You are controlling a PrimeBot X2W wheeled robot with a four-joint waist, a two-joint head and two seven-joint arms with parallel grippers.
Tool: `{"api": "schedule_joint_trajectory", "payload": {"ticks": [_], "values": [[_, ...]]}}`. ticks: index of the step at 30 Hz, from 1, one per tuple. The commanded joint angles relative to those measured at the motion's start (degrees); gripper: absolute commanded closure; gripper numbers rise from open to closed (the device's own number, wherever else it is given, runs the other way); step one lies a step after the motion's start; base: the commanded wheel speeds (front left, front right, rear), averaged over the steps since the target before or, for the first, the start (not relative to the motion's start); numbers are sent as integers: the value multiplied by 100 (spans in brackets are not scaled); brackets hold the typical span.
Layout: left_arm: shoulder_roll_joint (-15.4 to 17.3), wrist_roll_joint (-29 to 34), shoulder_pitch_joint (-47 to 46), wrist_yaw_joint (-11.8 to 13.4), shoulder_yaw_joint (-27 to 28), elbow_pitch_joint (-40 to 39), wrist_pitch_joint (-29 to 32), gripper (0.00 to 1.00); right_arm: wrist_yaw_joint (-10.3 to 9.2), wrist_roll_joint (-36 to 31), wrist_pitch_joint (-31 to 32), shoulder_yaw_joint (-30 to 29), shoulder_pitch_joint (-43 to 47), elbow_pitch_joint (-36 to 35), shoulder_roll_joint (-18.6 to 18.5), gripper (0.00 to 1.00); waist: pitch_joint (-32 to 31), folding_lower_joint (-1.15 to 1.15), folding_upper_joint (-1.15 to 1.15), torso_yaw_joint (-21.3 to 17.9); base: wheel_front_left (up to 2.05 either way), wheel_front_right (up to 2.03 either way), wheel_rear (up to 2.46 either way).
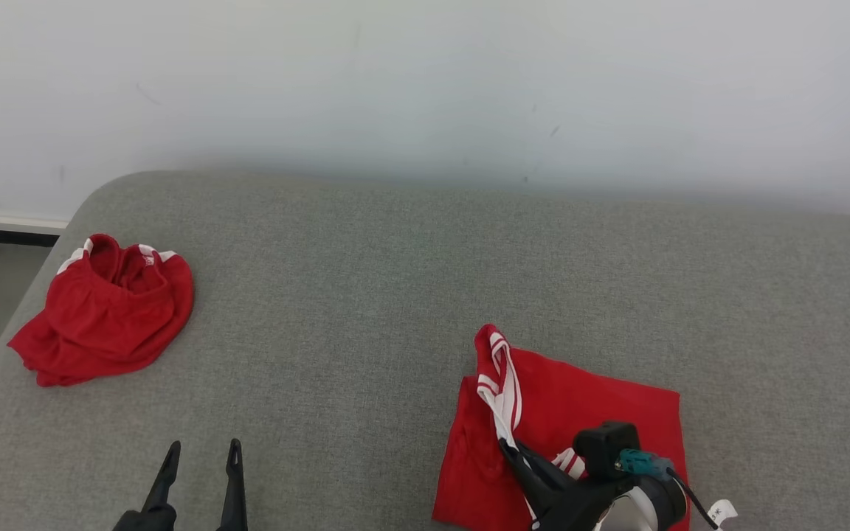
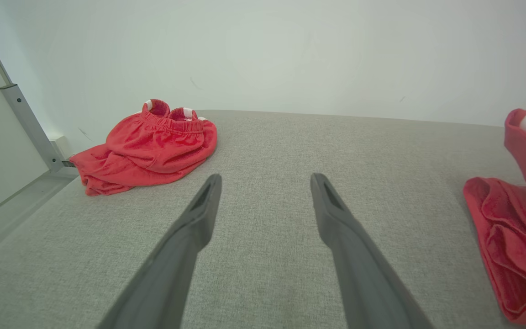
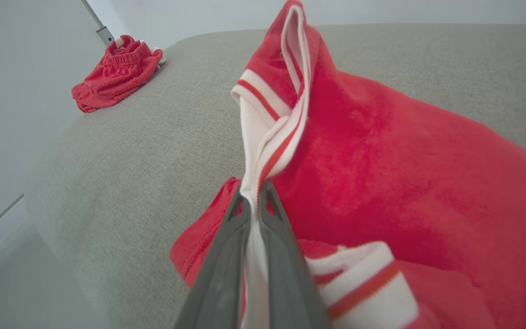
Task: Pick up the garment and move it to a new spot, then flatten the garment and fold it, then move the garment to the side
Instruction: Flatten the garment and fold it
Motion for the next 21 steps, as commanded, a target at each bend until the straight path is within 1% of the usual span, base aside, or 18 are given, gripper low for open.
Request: {"api": "schedule_joint_trajectory", "payload": {"ticks": [1, 2, 3, 4, 5, 6, 12, 17, 21], "values": [[-17, 25, -86, 4, -15, 27, -18, 0, -12, 4, -61, 42, -88, 177, 66, 100, 38, 0, 0, 42, 0, 0, 0], [-19, 24, -101, 6, -28, 40, -18, 0, -12, -6, -108, 67, -129, 315, 93, 100, 46, 0, 0, 53, 0, 0, 0], [-17, 20, -108, 8, -32, 52, -18, 0, -12, -24, -185, 72, -186, 417, 119, 92, 50, 0, 0, 60, 0, 0, 0], [-17, 16, -109, 9, -37, 62, -18, 0, -12, 30, -257, 80, -222, 483, 176, 31, 49, 0, 0, 62, 0, 0, 0], [-18, 11, -107, 11, -37, 74, -18, 0, -11, 185, -314, 59, -230, 525, 260, 0, 42, 0, 0, 57, 0, 0, 0], [-17, 6, -82, 24, -20, 83, -18, 0, -12, 318, -430, 67, -300, 523, 288, 0, 4, 0, 0, 22, 0, 0, 0], [-18, 13, 19, 24, 71, 58, -18, 0, -12, 314, -867, 11, -365, 159, -52, 0, -74, 0, 0, -120, 0, 0, 0], [-19, 33, 76, 10, 135, 10, -18, 0, -12, 289, -1029, -388, -94, -225, -409, 0, -107, 0, 0, -221, 0, 0, 0], [-19, 46, 147, 9, 182, -30, -18, 0, -12, 271, -1054, -827, 214, -432, -556, 0, -114, 0, 0, -280, 0, 0, 0]]}}
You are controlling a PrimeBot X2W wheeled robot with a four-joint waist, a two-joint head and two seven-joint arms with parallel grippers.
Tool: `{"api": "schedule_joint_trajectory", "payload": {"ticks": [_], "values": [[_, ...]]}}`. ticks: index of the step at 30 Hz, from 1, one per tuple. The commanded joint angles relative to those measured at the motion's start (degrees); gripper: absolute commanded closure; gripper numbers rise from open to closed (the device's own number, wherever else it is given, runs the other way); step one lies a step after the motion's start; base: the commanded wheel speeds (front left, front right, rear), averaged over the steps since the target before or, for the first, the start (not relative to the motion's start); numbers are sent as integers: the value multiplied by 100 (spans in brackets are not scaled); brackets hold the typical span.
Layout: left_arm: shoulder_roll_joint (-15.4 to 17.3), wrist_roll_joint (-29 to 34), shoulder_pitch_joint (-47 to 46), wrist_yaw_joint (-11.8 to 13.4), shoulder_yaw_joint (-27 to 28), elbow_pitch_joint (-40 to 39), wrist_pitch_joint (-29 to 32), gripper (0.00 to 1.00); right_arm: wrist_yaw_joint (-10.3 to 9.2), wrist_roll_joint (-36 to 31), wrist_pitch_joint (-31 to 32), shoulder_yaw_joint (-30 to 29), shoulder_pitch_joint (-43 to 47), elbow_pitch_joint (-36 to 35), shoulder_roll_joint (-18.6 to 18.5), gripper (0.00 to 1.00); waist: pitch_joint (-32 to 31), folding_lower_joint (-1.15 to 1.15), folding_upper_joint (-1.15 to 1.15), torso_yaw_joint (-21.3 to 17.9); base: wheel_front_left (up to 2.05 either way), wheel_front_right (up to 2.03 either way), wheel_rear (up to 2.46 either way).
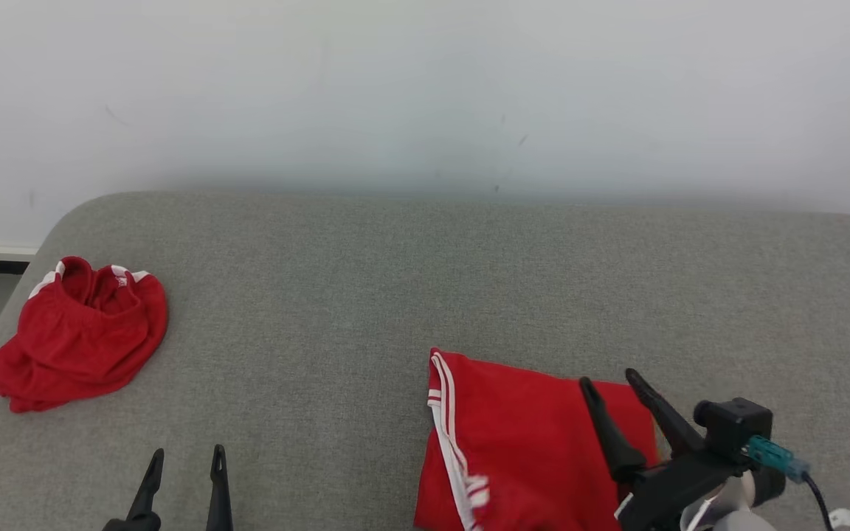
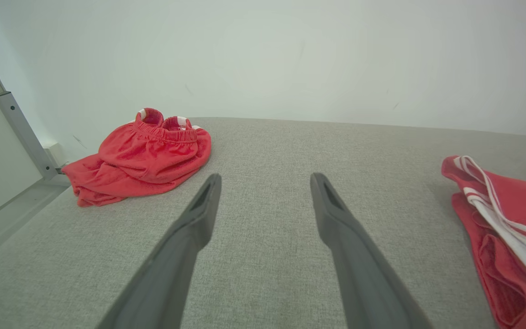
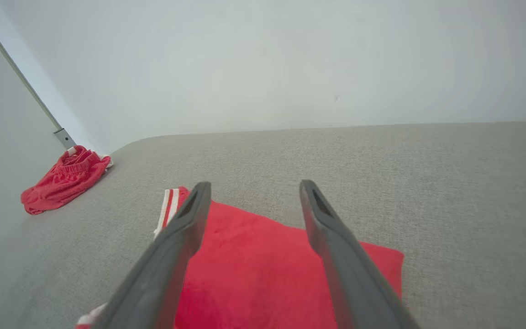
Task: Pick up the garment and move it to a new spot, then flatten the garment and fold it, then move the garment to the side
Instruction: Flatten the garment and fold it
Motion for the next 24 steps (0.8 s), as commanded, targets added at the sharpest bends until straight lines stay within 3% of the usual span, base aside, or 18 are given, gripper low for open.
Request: {"api": "schedule_joint_trajectory", "payload": {"ticks": [1, 17, 24], "values": [[-10, 43, 103, -12, 28, -35, -18, 0, -12, -32, -34, -184, 172, -67, -24, 0, -8, 0, 0, -33, 0, 0, 0], [-10, 110, 185, -21, 159, -196, -18, 0, -12, -591, -580, -1708, 1058, -601, 476, 0, -66, 0, 0, -300, 0, 0, 0], [1, 216, 254, 16, 175, -351, -18, 0, -12, -741, -699, -2085, 1363, -776, 702, 0, -89, 0, 0, -489, 0, 0, 0]]}}
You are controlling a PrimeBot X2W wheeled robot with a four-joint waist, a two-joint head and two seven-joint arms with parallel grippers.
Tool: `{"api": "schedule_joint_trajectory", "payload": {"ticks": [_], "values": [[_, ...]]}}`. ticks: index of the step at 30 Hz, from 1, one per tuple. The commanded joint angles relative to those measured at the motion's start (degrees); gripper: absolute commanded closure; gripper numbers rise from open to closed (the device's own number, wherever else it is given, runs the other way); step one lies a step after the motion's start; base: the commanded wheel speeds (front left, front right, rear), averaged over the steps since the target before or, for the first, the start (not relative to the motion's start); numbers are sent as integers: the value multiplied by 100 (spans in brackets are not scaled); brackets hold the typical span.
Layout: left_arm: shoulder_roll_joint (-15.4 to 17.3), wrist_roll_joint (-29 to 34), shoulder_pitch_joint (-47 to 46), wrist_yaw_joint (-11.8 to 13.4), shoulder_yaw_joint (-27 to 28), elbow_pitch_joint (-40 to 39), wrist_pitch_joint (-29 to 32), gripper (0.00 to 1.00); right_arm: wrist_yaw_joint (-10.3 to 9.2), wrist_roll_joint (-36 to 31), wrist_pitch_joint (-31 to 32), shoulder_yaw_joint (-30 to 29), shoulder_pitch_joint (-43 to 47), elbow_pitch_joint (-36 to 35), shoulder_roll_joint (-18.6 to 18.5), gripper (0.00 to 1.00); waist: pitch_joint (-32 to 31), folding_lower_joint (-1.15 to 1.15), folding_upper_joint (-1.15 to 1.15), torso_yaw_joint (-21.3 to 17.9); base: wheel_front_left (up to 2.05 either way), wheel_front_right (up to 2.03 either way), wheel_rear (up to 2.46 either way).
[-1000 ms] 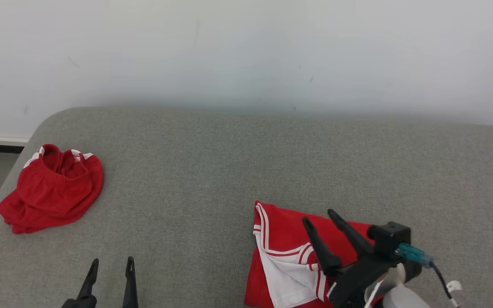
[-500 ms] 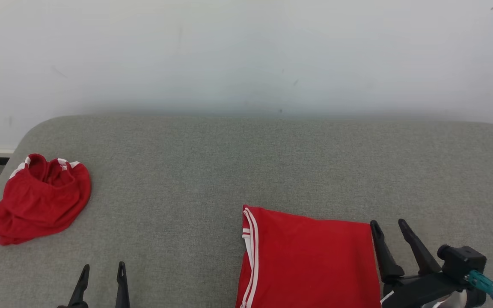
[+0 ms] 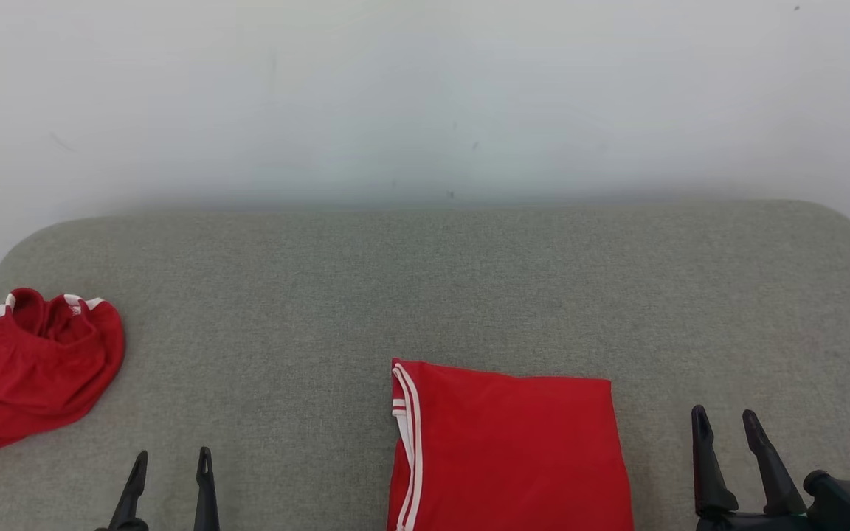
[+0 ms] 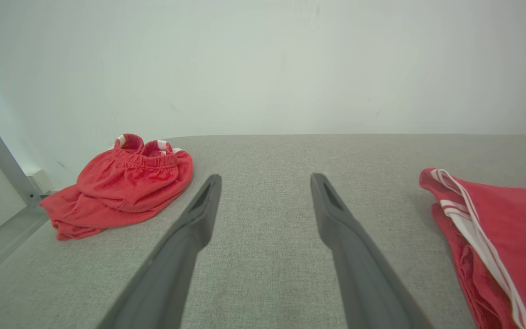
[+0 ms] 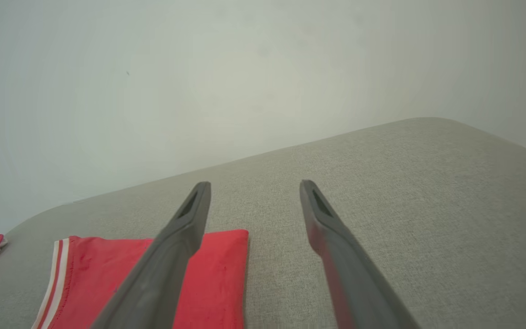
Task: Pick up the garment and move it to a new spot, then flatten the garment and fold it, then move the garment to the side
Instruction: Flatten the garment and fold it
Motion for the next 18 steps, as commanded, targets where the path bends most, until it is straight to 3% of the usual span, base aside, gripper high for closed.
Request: {"api": "schedule_joint_trajectory", "payload": {"ticks": [1, 18], "values": [[9, 54, 63, 5, 4, -39, -18, 0, -12, -54, -29, -22, 84, -18, 29, 0, -12, 0, 0, -62, 0, 0, 0], [98, 293, 197, 142, -212, -162, -18, 0, -12, -803, -49, -32, 457, -282, 222, 0, -119, 0, 0, -263, 0, 0, 0]]}}
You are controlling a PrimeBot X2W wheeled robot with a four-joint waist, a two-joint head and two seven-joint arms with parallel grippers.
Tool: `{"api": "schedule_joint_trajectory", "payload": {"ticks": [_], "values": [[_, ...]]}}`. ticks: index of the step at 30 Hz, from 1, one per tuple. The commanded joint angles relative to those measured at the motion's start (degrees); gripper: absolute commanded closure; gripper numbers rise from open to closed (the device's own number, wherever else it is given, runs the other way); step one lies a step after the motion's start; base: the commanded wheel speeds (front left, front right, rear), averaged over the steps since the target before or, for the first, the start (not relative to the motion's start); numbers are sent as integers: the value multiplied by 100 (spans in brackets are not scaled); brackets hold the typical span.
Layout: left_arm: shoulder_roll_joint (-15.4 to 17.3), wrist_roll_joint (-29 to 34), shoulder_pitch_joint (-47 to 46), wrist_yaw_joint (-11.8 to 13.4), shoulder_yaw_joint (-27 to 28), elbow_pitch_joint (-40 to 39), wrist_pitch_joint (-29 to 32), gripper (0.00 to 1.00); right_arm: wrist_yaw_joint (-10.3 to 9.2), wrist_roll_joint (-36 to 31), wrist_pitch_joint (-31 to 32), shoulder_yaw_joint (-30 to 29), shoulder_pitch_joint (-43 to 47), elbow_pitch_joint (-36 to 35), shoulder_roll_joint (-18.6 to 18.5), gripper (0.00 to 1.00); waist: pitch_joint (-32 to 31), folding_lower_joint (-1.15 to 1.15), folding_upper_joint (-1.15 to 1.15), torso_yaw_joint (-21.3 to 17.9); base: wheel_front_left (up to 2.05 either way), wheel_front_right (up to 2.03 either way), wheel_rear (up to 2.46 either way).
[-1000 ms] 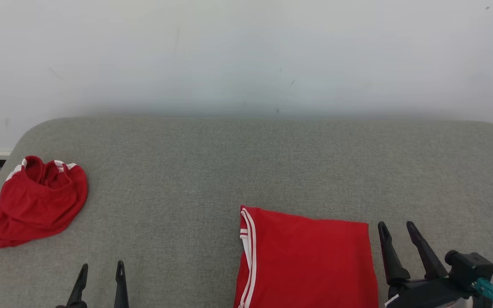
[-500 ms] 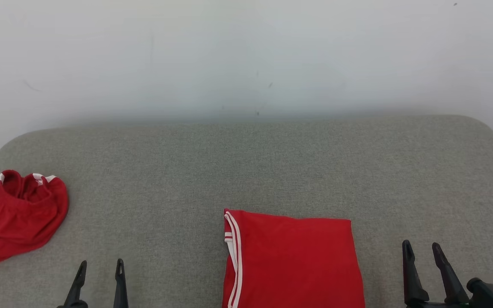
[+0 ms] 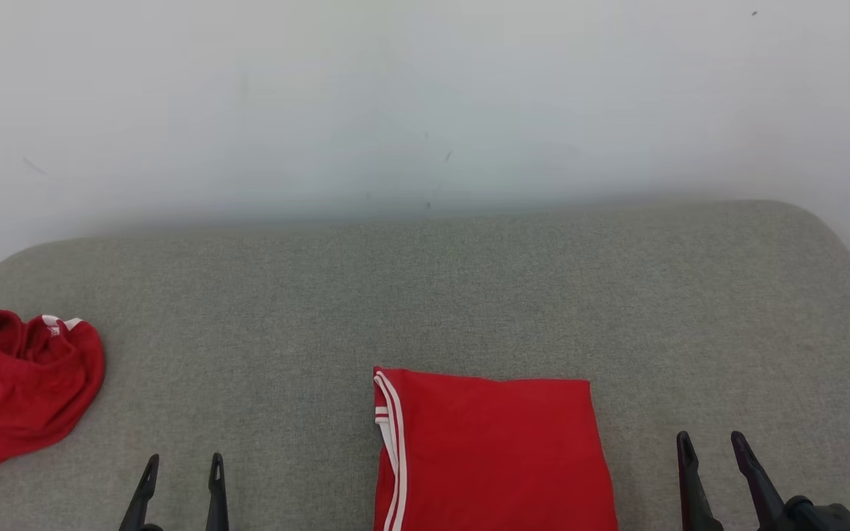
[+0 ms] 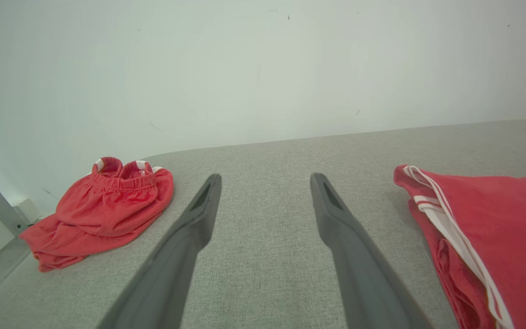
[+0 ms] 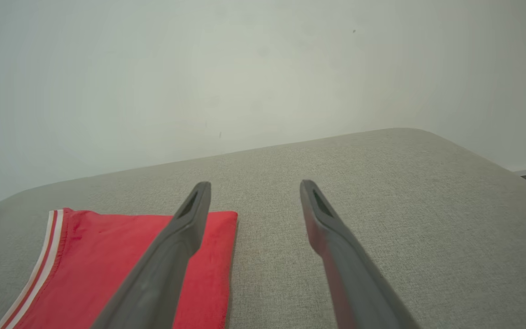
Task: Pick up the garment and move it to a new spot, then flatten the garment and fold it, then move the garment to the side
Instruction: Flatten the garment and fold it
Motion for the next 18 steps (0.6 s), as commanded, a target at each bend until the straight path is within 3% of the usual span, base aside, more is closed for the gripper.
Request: {"api": "schedule_joint_trajectory", "payload": {"ticks": [1, 18], "values": [[30, 17, 72, 19, -10, 9, -18, 0, -12, -7, -6, -2, 56, -9, 36, 0, -16, 0, 0, -6, 0, 0, 0], [105, 51, 164, 113, -179, 83, -18, 0, -12, -145, -5, 175, 56, 76, 16, 0, -63, 0, 0, 74, 0, 0, 0]]}}
